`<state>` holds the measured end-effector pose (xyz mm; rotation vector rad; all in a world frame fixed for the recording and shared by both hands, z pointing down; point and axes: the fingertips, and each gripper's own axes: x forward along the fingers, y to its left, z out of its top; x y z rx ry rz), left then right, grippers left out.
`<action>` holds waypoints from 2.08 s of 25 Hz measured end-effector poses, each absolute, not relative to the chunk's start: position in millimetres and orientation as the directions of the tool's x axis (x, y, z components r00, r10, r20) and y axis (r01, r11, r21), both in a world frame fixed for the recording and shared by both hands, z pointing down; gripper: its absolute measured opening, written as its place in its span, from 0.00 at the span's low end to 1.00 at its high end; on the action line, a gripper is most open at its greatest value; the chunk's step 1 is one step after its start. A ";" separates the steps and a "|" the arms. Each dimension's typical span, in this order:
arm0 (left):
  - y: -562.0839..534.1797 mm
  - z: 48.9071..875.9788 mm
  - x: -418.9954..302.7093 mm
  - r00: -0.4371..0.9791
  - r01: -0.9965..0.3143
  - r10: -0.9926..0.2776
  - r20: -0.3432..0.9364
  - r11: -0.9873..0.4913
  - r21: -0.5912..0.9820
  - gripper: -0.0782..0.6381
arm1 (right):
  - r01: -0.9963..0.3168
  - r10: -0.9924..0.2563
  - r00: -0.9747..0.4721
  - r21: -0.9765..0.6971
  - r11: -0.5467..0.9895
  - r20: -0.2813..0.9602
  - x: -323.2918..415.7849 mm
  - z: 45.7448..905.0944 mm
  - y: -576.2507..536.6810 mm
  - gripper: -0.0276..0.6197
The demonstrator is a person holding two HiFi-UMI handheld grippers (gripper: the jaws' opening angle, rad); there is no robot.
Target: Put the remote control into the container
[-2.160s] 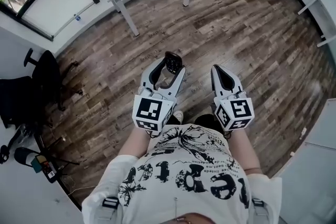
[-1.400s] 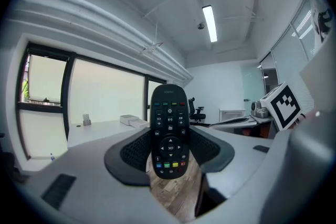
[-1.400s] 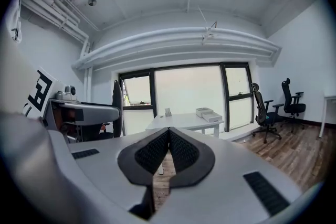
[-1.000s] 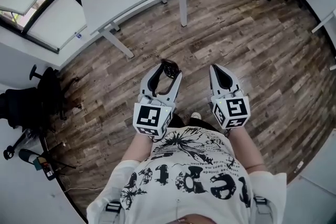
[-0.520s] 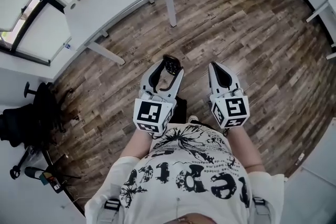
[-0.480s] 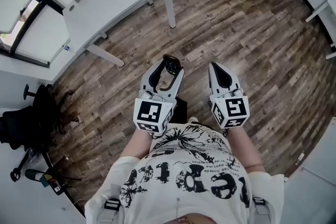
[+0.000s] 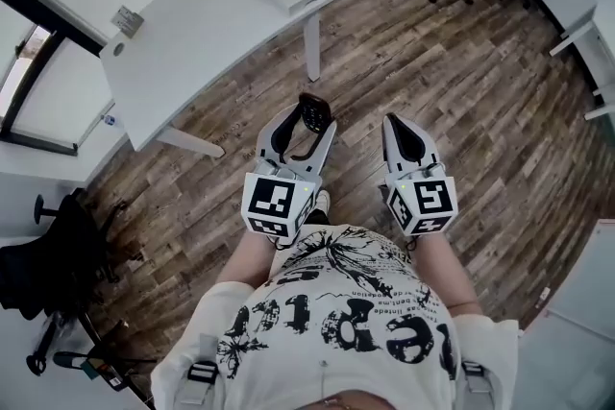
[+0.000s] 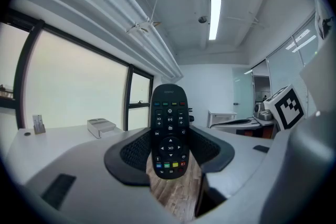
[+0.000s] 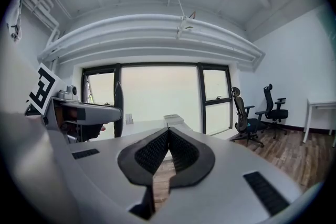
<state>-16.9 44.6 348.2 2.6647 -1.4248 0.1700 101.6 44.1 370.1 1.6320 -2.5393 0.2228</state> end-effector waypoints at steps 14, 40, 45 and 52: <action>-66.6 372.1 -106.7 0.456 -0.890 -0.868 0.195 -0.450 0.078 0.43 | -0.882 -0.853 -0.466 -0.048 0.469 0.233 36.9 390.2 -70.6 0.05; -303.0 372.5 49.1 0.228 -0.968 -0.935 0.270 -0.247 -0.037 0.44 | -0.692 -0.659 -0.718 -0.124 0.711 0.226 149.0 401.4 -349.0 0.05; -331.1 384.4 49.7 0.234 -0.970 -0.922 0.309 -0.241 0.014 0.43 | -0.681 -0.637 -0.727 -0.152 0.716 0.254 148.4 415.5 -376.4 0.05; -388.0 401.2 11.8 0.233 -0.973 -0.921 0.313 -0.219 0.079 0.43 | -0.680 -0.630 -0.723 -0.134 0.721 0.284 111.7 424.1 -431.4 0.05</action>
